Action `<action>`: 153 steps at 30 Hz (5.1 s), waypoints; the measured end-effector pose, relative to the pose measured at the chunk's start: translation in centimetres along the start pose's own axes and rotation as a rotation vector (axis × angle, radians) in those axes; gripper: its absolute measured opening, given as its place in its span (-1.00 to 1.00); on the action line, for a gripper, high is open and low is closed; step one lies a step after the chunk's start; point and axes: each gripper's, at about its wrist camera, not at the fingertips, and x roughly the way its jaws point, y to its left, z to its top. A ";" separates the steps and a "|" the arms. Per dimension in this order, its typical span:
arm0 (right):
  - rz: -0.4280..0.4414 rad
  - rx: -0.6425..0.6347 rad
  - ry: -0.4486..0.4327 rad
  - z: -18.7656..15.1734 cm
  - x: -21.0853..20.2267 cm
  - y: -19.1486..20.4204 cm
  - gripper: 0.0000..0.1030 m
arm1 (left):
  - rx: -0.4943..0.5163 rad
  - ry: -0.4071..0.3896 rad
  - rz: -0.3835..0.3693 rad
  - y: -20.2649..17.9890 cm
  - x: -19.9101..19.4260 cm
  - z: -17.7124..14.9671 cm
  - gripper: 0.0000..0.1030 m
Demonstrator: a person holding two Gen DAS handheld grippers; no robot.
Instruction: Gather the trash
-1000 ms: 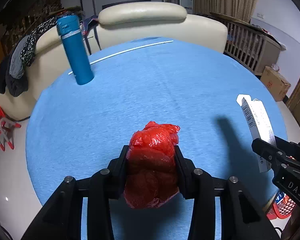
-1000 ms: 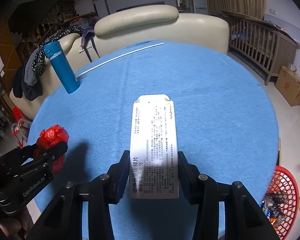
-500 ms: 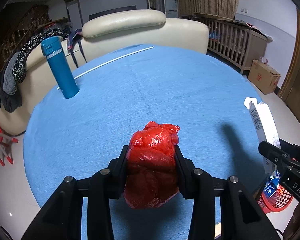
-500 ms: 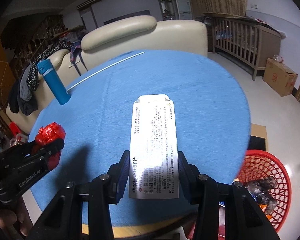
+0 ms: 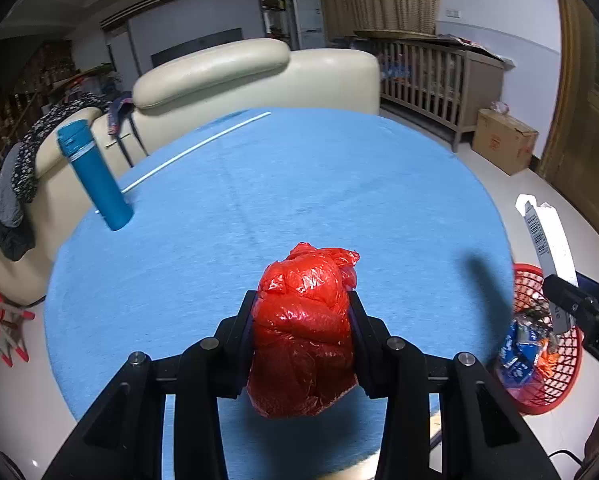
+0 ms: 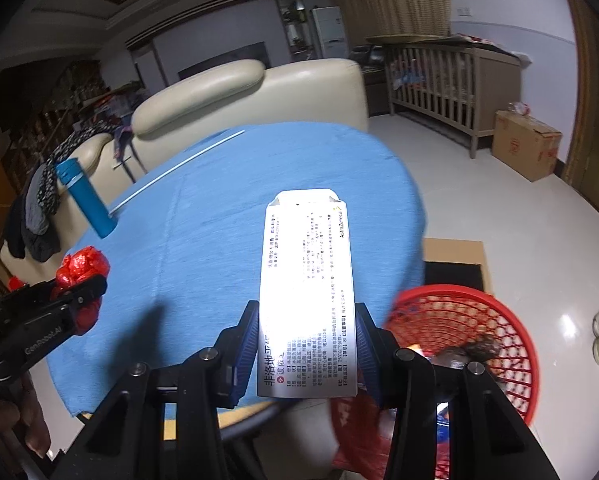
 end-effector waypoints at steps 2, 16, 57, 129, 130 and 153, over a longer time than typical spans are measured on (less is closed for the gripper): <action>-0.010 0.020 -0.004 -0.1 -0.4 -1.2 -0.07 | 0.020 0.003 -0.014 -1.0 0.2 0.2 -0.16; -0.092 0.132 0.000 -1.9 -1.5 -8.7 -0.07 | 0.134 0.033 -0.129 -8.1 0.8 1.7 -0.16; -0.127 0.334 0.136 -7.5 0.1 -18.6 -0.07 | 0.332 0.093 -0.261 -19.6 2.0 1.3 -0.16; -0.030 0.528 -0.086 -6.7 -5.9 -22.7 0.51 | 0.430 0.217 -0.339 -26.8 6.3 -1.7 0.34; -0.030 0.526 -0.090 -6.7 -5.9 -22.6 0.51 | 0.426 0.214 -0.337 -26.6 6.3 -1.6 0.34; -0.303 0.203 -0.034 -5.2 -3.8 -11.2 0.67 | 0.175 -0.028 -0.298 -11.7 -0.2 0.7 0.57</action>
